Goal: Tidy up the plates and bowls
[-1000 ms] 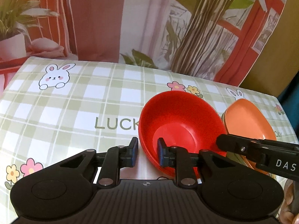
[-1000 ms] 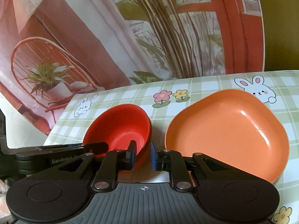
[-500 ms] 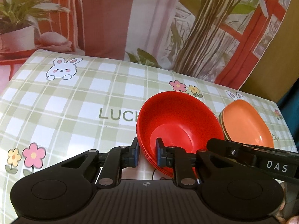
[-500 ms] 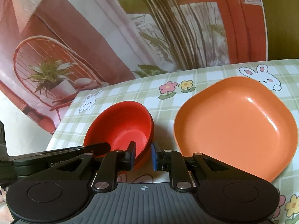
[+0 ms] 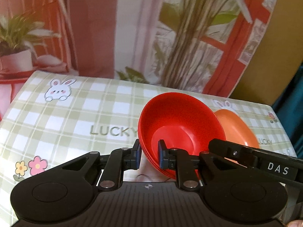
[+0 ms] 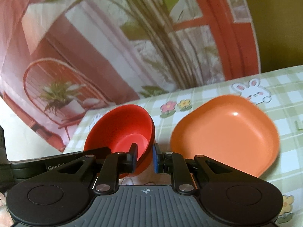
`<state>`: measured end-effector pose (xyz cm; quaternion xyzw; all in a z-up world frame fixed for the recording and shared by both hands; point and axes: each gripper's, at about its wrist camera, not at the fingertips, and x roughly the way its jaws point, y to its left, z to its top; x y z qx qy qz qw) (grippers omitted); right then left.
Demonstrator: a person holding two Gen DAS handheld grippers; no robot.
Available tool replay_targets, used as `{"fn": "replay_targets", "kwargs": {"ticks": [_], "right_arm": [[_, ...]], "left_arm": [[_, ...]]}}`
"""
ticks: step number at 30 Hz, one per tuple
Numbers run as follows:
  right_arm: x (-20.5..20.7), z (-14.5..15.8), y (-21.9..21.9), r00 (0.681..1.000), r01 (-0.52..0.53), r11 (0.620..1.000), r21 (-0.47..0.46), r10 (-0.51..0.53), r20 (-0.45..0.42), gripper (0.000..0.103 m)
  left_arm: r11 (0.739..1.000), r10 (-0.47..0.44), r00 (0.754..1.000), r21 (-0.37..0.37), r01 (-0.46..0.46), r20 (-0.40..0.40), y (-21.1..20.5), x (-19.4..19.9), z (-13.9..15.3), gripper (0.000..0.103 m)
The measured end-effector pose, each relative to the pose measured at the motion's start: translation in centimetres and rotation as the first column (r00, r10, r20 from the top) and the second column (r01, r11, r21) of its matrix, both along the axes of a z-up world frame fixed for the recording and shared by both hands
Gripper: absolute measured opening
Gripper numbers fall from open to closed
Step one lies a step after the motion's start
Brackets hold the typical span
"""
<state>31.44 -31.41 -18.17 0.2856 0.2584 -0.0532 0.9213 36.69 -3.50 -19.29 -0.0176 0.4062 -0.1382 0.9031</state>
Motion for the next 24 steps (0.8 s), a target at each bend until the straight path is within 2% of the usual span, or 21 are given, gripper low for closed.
{"fn": "replay_targets", "kwargs": {"ticks": [11, 17, 24], "right_arm": [[-4.8, 0.4, -4.5, 0.994, 0.099, 0.995, -0.028, -0.098, 0.057, 0.015], [-6.8, -0.8, -6.8, 0.989, 0.142, 0.99, -0.006, -0.141, 0.053, 0.015], [-7.8, -2.4, -7.7, 0.986, 0.161, 0.987, 0.027, -0.162, 0.042, 0.015]], "left_arm": [[0.994, -0.106, 0.994, 0.025, 0.106, 0.002, -6.8, 0.3, 1.6, 0.02], [0.988, -0.152, 0.988, 0.037, 0.152, -0.019, -9.9, -0.1, 0.9, 0.02], [0.983, -0.169, 0.985, 0.06, 0.172, -0.045, -11.4, -0.3, -0.6, 0.02]]}}
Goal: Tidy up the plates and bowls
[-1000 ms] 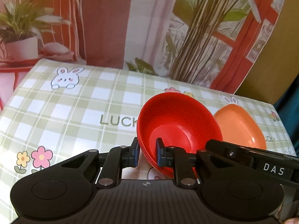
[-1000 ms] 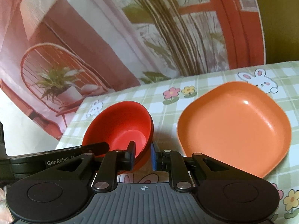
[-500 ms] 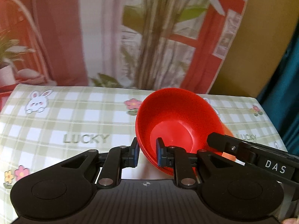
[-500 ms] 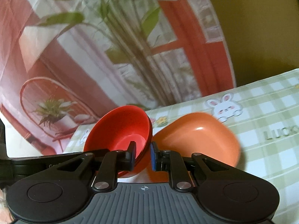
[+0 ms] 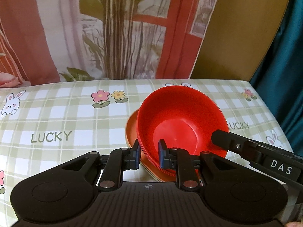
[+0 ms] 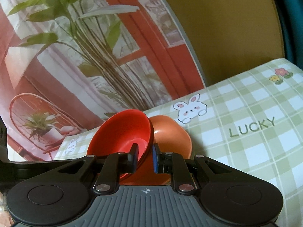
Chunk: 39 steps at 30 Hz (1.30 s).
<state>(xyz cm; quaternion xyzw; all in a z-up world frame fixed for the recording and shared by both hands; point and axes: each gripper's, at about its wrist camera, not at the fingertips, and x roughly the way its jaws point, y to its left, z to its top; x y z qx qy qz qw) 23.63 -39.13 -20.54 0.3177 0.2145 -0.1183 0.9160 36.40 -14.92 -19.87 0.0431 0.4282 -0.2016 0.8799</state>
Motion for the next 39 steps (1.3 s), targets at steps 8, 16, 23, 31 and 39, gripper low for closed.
{"fn": "replay_targets", "kwargs": {"ticks": [8, 16, 23, 31, 39], "right_arm": [[0.0, -0.8, -0.6, 1.0, 0.014, 1.0, 0.025, -0.014, -0.003, 0.015], [0.1, -1.6, -1.0, 1.0, 0.014, 0.999, 0.044, -0.013, -0.01, 0.015], [0.2, -1.9, -1.1, 1.0, 0.018, 0.998, 0.052, -0.017, -0.016, 0.015], [0.2, -2.0, -1.2, 1.0, 0.025, 0.998, 0.052, -0.025, -0.018, 0.015], [-0.2, -1.5, -1.4, 0.999, 0.038, 0.999, 0.034, -0.038, -0.015, 0.017]], "left_arm": [[1.0, -0.007, 1.0, 0.017, 0.007, -0.012, -1.2, 0.7, -1.0, 0.02], [0.999, -0.009, 1.0, 0.04, 0.009, -0.02, -1.6, 1.1, -1.5, 0.02], [0.999, -0.009, 1.0, 0.048, 0.01, -0.023, -1.9, 1.4, -1.9, 0.02], [0.999, -0.008, 1.0, 0.044, 0.008, -0.021, -2.0, 1.4, -2.1, 0.02], [0.998, -0.013, 1.0, 0.056, 0.013, -0.012, -2.1, 1.2, -1.9, 0.022]]}}
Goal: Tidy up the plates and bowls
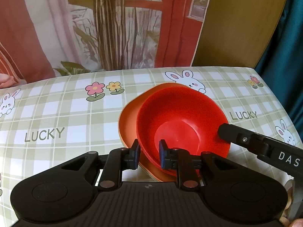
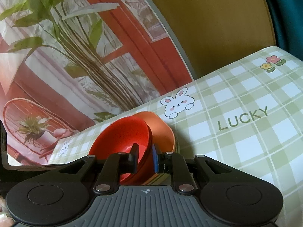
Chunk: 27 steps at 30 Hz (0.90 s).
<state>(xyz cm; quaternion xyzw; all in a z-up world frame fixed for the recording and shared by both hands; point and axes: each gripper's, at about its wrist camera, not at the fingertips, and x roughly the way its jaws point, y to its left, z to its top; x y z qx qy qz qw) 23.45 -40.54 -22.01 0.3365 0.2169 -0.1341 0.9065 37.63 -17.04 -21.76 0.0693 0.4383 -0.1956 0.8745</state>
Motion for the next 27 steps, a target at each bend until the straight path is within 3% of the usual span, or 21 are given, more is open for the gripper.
{"fn": "replay_targets", "kwargs": {"ticks": [4, 8, 27], "right_arm": [[-0.3, 0.5, 0.1, 1.0, 0.003, 1.0, -0.019, -0.003, 0.007, 0.017], [-0.6, 1.2, 0.3, 1.0, 0.009, 0.999, -0.04, -0.008, 0.011, 0.018], [-3.0, 5.3, 3.8, 1.0, 0.011, 0.98, -0.199, -0.013, -0.008, 0.025]], "left_arm": [[1.0, -0.001, 1.0, 0.006, 0.001, 0.011, 0.2, -0.2, 0.3, 0.024], [1.0, 0.009, 0.999, -0.002, -0.009, 0.048, 0.5, -0.5, 1.0, 0.034], [0.999, 0.048, 0.986, -0.032, -0.044, 0.162, 3.0, -4.3, 4.5, 0.043]]}}
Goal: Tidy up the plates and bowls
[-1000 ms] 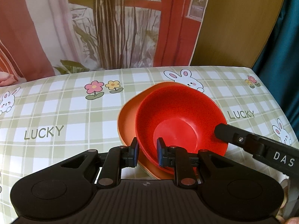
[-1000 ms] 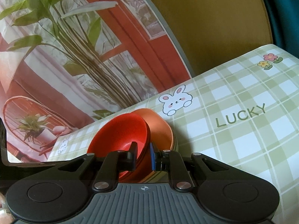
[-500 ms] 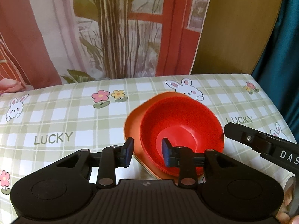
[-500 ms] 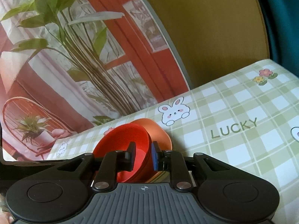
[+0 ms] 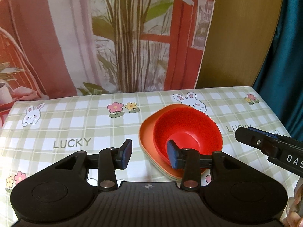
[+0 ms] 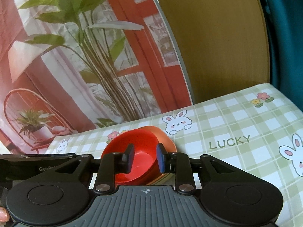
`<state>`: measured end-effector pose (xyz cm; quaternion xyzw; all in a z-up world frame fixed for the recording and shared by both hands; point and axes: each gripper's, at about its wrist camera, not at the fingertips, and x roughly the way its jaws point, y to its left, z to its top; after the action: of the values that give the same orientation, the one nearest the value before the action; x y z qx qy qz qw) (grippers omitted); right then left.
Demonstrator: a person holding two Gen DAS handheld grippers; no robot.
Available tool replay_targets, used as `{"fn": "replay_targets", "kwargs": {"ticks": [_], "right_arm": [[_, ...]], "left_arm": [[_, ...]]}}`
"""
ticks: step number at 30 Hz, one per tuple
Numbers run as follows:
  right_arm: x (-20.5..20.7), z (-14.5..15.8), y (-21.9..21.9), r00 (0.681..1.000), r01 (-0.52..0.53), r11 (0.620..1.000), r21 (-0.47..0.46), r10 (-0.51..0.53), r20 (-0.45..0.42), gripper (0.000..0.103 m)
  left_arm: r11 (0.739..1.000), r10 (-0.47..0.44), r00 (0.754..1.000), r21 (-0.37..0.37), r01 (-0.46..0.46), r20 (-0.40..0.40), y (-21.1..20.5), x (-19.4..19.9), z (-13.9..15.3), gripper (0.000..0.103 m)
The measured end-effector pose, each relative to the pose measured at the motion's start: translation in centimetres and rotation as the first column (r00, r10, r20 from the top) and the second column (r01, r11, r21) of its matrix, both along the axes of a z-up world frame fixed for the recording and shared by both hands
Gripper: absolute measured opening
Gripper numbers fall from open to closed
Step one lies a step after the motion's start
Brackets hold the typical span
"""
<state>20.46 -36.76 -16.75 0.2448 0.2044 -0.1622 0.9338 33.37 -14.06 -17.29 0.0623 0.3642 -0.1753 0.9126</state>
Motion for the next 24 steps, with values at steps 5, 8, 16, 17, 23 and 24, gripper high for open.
{"fn": "replay_targets", "kwargs": {"ticks": [5, 8, 16, 17, 23, 24], "right_arm": [[-0.5, 1.0, 1.1, 1.0, 0.003, 0.999, -0.037, -0.003, -0.006, 0.03], [-0.8, 1.4, 1.8, 1.0, 0.002, 0.998, -0.061, -0.002, -0.015, 0.034], [-1.6, 1.8, 3.3, 0.999, 0.001, 0.996, -0.09, -0.006, -0.053, 0.082], [-1.7, 1.8, 3.5, 0.998, 0.002, 0.995, -0.097, -0.008, -0.062, 0.086], [-2.1, 2.2, 4.5, 0.994, 0.018, 0.99, -0.136, -0.033, -0.108, 0.103], [-2.2, 2.2, 4.6, 0.993, 0.018, 0.99, -0.14, -0.035, -0.115, 0.103]], "left_arm": [[1.0, 0.017, 1.0, -0.011, -0.016, 0.017, 1.1, -1.3, 0.5, 0.046], [0.999, 0.031, 0.999, -0.017, -0.03, 0.04, 1.9, -2.2, 0.9, 0.056], [0.999, 0.053, 0.991, -0.001, -0.053, 0.125, 3.1, -4.6, 1.5, 0.073], [0.998, 0.057, 0.99, 0.007, -0.058, 0.132, 3.2, -4.9, 1.6, 0.076], [0.998, 0.063, 0.986, 0.0, -0.064, 0.154, 4.0, -6.4, 2.1, 0.079], [0.998, 0.07, 0.986, -0.006, -0.07, 0.154, 4.2, -6.6, 2.1, 0.079]]}}
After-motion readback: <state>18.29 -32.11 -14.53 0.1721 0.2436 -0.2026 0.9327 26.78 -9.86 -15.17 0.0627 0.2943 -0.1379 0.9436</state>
